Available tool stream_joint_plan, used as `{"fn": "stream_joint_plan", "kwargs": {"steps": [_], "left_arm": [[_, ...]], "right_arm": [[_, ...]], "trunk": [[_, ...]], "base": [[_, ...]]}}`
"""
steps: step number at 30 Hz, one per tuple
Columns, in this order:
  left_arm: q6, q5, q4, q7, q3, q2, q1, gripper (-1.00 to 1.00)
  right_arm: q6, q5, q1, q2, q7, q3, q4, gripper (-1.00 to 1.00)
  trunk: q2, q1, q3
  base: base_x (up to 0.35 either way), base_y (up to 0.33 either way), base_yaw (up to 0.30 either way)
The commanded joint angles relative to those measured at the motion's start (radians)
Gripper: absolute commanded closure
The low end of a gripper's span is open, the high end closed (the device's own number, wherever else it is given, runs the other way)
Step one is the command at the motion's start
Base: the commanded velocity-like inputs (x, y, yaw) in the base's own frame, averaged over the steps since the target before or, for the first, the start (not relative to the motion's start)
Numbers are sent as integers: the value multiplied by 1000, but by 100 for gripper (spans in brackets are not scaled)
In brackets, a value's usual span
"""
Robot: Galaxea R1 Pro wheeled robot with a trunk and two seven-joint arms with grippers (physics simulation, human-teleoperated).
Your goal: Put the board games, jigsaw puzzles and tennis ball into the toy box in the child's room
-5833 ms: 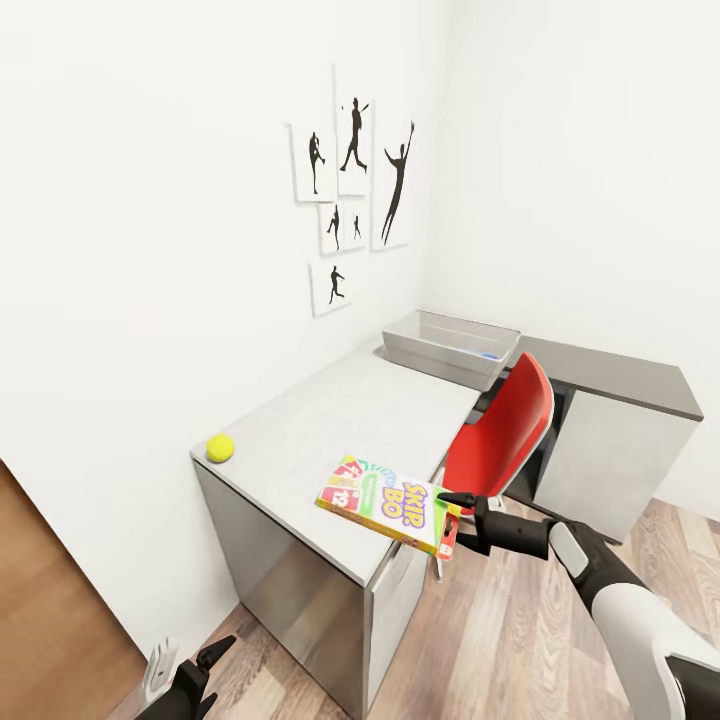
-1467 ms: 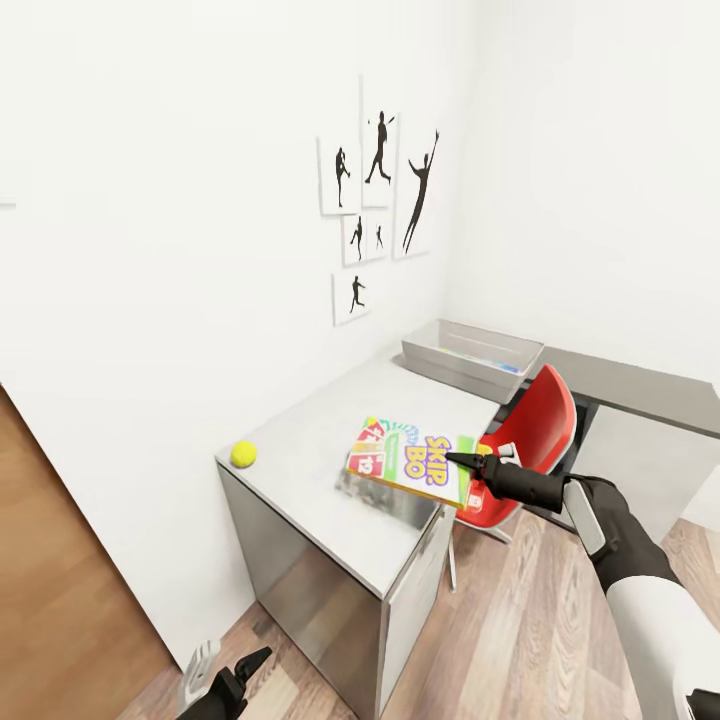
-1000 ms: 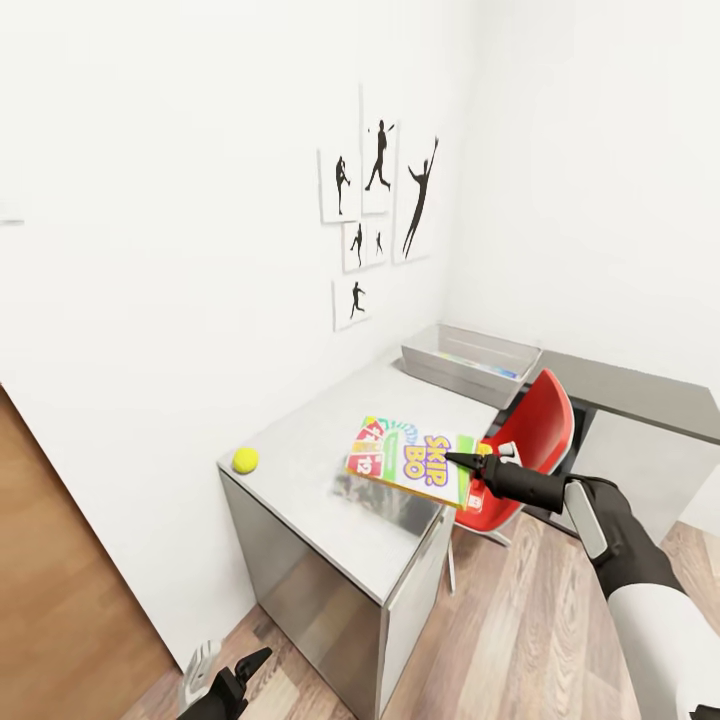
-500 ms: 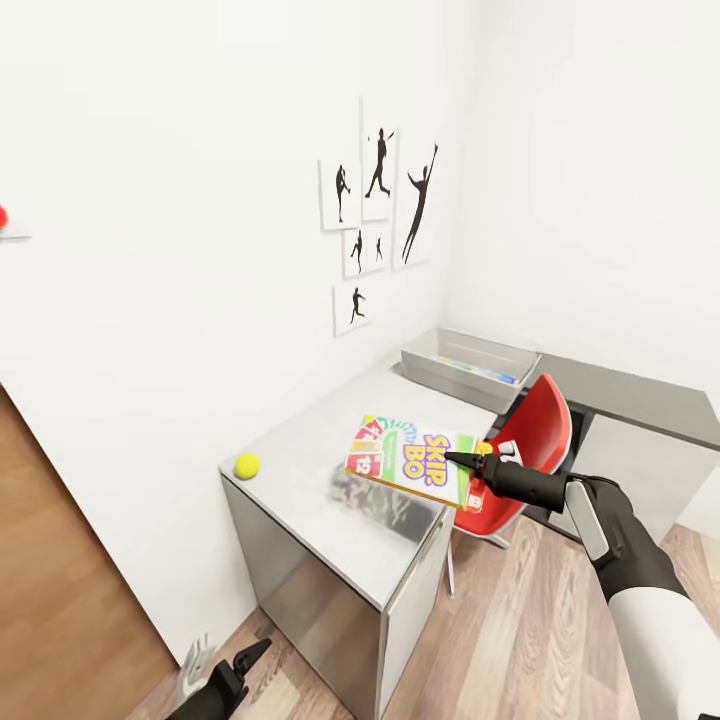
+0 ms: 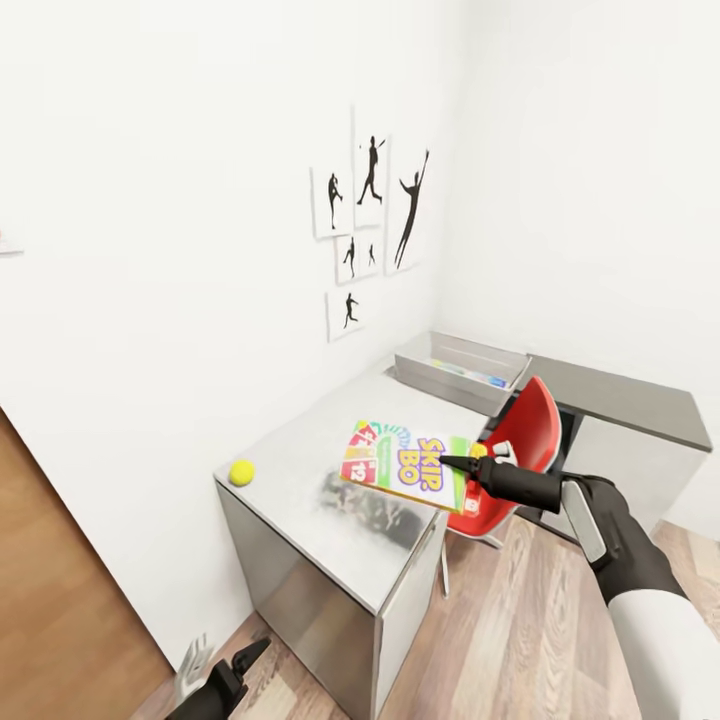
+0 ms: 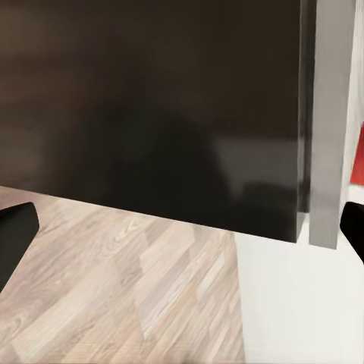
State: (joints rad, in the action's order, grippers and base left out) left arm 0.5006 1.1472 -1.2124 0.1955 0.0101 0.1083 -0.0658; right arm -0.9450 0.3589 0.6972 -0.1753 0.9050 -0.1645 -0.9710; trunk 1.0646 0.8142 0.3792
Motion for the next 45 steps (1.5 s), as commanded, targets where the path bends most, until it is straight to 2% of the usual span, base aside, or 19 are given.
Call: {"fn": "stream_joint_plan", "kwargs": {"steps": [1, 7, 11, 20, 31, 45], "left_arm": [[3, 6, -1, -1, 0, 1, 0, -100], [3, 6, -1, -4, -1, 1, 0, -100], [3, 6, -1, -4, 0, 1, 0, -100], [3, 7, -4, 1, 0, 2, -2, -100], [-3, -1, -105, 43, -4, 3, -58, -100], [0, -5, -208, 59, -7, 4, -69, -100]], "right_arm": [[-6, 1, -4, 0, 3, -1, -8, 100], [-21, 4, -49, 2, 4, 0, -110, 100], [-48, 7, -64, 0, 5, -2, -146, 100], [-58, 7, -95, 2, 4, -1, -211, 100], [-64, 8, -116, 5, 3, 0, -245, 100], [-76, 7, -120, 5, 2, 0, -252, 100]], "trunk": [[-7, -4, -2], [-49, -27, -22], [-77, -42, -37], [-140, -77, -67], [-217, -119, -101], [-315, -173, -145]], "base": [[0, 0, -128], [0, 0, -136], [0, 0, -163], [0, 0, -60], [0, 0, -10], [0, 0, -1]]}}
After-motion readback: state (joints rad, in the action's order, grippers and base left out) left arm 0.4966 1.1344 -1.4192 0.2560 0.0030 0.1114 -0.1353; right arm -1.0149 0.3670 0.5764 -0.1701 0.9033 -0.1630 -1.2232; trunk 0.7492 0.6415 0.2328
